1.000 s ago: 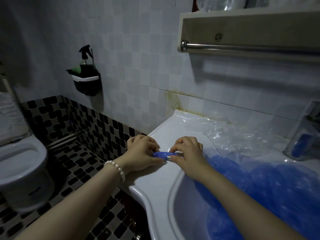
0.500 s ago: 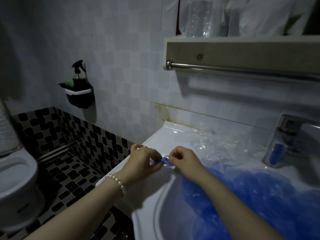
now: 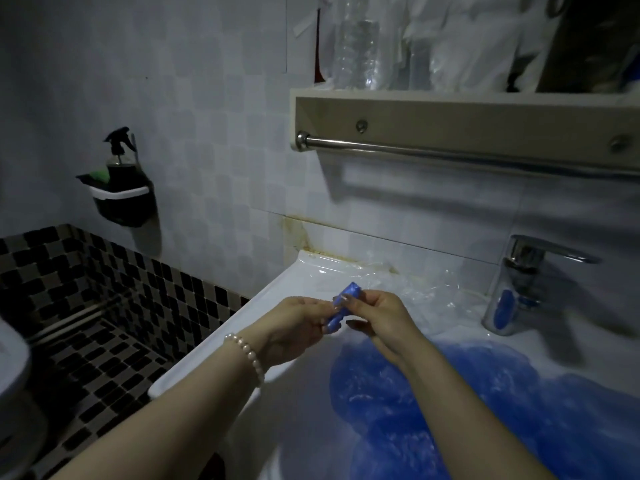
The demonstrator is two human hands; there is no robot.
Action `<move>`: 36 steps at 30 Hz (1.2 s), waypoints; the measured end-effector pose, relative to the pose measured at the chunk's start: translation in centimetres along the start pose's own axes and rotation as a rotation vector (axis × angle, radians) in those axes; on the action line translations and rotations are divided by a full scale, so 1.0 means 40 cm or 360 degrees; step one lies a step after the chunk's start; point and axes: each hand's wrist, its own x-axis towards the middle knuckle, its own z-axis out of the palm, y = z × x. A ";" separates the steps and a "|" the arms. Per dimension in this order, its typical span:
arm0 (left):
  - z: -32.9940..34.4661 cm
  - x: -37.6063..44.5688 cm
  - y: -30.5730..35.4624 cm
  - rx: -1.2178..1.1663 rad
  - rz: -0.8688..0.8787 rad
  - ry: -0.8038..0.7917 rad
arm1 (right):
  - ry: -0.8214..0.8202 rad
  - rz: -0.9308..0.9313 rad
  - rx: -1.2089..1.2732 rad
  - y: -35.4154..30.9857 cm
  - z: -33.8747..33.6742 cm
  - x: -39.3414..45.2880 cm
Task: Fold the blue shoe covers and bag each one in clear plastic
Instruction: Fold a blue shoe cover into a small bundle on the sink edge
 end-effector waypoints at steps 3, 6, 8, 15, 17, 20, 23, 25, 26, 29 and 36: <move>0.056 0.018 -0.010 0.0100 0.0063 0.0157 | 0.0256 -0.0091 -0.0434 -0.013 -0.051 0.020; 0.112 0.030 -0.022 0.0362 0.0108 0.0200 | 0.0429 0.0048 -0.0546 -0.020 -0.129 0.040; 0.141 0.043 -0.025 0.0336 0.0064 0.0201 | 0.0493 0.0178 -0.0356 -0.021 -0.176 0.038; 0.194 0.075 -0.031 -0.0080 -0.0391 0.0056 | 0.0604 0.0360 -0.0087 0.005 -0.192 0.024; 0.203 0.083 -0.034 -0.0047 -0.0281 0.0099 | 0.0544 0.0375 -0.0135 0.006 -0.180 0.026; 0.210 0.078 -0.041 0.0027 -0.0056 0.0253 | 0.0485 0.0396 -0.0157 0.001 -0.170 0.024; 0.192 0.051 -0.051 0.0118 0.0106 0.0353 | 0.0473 0.0353 -0.0282 -0.022 -0.176 0.020; 0.167 0.023 -0.052 0.0262 0.0218 0.0386 | 0.0540 0.0289 -0.0381 -0.042 -0.185 0.016; 0.152 0.008 -0.052 0.0343 0.0288 0.0374 | 0.0555 0.0246 -0.0392 -0.051 -0.190 0.015; 0.104 -0.034 -0.047 0.0565 0.0453 0.0236 | 0.0428 0.0180 -0.0317 -0.075 -0.189 0.009; 0.049 -0.087 -0.034 0.0795 0.0631 -0.0014 | 0.0036 0.0163 0.0173 -0.075 -0.151 -0.009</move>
